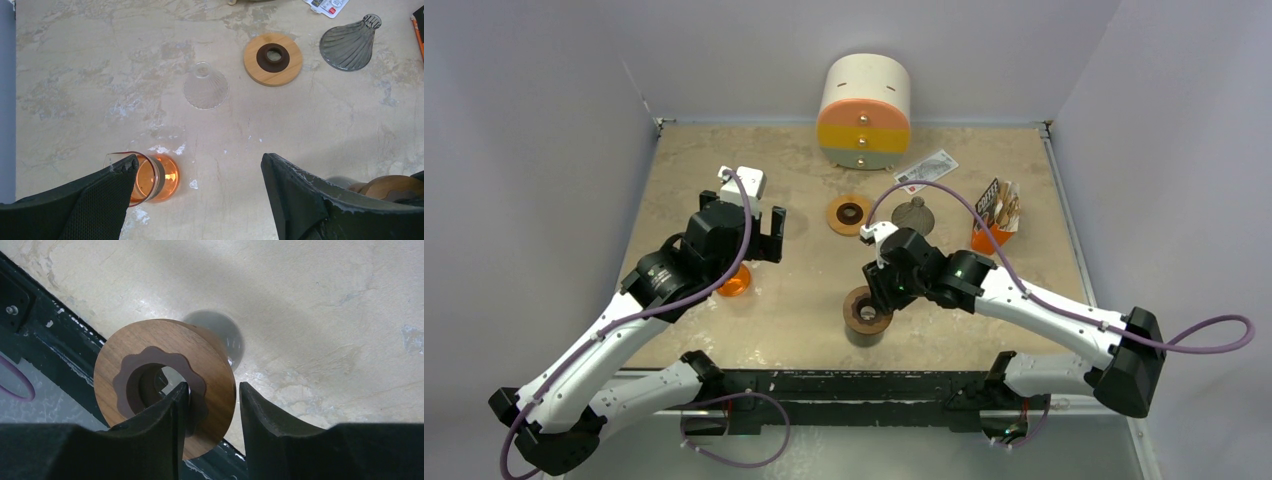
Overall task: Place the coffee filter in the dripper
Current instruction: Place the dripper holder onto the coffee server.
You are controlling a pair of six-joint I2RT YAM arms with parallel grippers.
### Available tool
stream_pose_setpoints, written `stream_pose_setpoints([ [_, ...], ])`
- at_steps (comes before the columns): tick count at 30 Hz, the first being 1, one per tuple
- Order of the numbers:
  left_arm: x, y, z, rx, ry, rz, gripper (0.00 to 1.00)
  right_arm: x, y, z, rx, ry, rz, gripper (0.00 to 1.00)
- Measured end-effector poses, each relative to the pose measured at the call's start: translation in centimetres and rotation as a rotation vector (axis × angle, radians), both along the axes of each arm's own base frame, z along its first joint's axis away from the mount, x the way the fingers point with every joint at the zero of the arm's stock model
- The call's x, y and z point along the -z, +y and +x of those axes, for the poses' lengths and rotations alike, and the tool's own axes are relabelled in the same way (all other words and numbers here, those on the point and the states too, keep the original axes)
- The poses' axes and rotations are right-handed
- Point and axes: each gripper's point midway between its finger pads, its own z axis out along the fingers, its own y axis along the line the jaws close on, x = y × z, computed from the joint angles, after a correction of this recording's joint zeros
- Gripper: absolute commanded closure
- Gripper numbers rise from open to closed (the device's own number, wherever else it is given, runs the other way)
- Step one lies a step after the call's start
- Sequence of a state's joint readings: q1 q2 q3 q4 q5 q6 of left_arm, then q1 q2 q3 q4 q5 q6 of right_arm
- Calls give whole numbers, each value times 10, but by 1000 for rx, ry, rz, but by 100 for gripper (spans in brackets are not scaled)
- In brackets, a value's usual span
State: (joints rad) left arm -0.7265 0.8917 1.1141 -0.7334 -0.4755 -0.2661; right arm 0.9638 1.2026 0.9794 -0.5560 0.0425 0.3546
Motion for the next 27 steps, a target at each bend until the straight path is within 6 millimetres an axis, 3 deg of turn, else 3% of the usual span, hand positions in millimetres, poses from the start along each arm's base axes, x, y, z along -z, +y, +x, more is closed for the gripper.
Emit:
stream_pose_setpoints([
  [8,-1,0,0,0,-2,-2,8,-4,-6,1,17,-13,-9,40],
  [12,-2,1,-1,0,-5,-5,8,-15,-6,2,28,-22,4,37],
  [18,-2,1,-1,0,-8,-7,8,-64,-6,20,96,-118,41,34],
  [23,-4,2,-2,1,-11,-10,8,-113,-10,51,196,-244,57,34],
  [27,-5,2,-3,1,-14,-13,8,-119,-19,78,274,-280,18,34],
])
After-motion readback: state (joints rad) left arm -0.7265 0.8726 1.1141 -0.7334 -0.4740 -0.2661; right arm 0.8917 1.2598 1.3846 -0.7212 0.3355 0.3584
